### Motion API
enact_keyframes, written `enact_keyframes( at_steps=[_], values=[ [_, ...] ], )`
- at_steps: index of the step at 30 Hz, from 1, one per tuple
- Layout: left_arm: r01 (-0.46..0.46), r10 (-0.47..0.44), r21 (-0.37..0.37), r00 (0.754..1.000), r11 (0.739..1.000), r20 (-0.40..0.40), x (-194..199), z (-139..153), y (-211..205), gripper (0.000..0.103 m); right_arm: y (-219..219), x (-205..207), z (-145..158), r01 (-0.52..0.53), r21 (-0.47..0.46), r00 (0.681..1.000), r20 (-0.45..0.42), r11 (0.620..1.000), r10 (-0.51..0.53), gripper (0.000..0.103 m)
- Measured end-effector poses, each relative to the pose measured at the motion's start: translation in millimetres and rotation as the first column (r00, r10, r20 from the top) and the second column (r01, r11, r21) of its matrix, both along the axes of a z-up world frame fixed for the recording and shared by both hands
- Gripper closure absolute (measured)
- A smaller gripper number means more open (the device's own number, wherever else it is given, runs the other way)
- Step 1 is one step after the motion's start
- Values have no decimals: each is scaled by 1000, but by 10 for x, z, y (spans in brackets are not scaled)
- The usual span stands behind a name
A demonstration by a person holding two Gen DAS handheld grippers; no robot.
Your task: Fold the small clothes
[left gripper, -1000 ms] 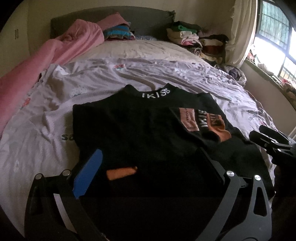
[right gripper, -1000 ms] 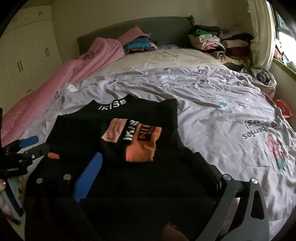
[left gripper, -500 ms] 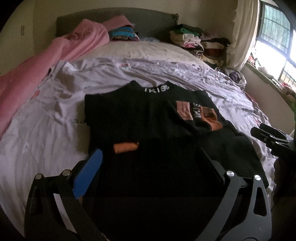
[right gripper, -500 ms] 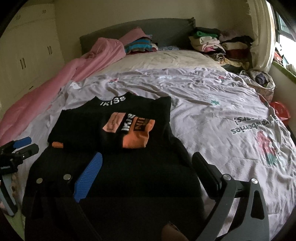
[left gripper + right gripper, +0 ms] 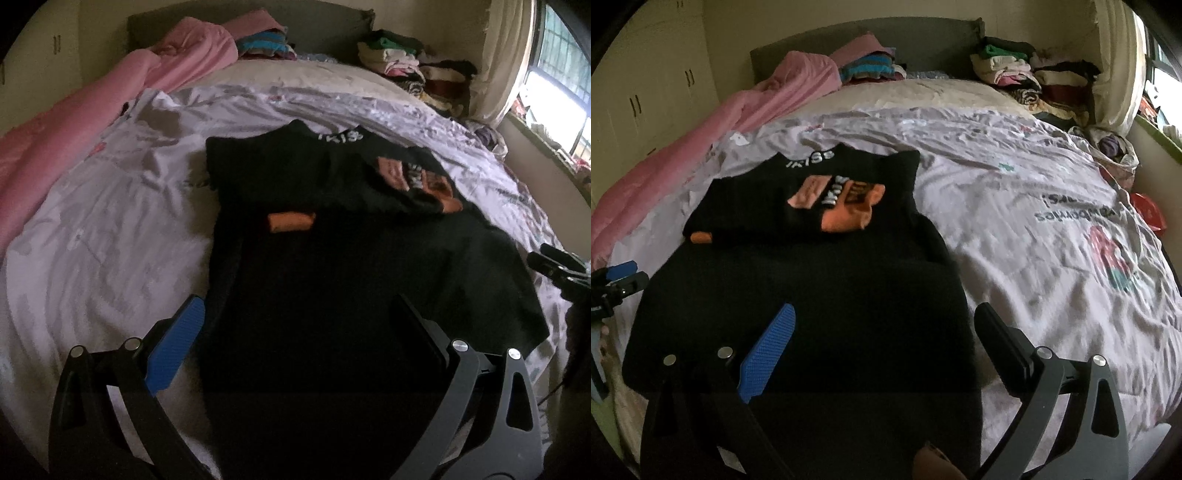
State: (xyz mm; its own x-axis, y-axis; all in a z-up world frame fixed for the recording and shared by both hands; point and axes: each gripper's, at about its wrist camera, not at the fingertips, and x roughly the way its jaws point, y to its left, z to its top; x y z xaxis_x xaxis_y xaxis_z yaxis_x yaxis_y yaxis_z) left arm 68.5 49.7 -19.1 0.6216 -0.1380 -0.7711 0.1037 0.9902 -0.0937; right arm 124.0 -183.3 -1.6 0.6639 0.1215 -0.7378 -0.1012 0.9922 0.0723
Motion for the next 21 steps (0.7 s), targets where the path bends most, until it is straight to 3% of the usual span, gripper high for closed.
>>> enact_keyframes(
  at_steps=[21],
  values=[
    [-25, 25, 5, 998, 1000, -60, -487, -125, 163, 10, -243, -415, -194, -7, -19, 998, -68, 1000, 5, 6]
  ],
)
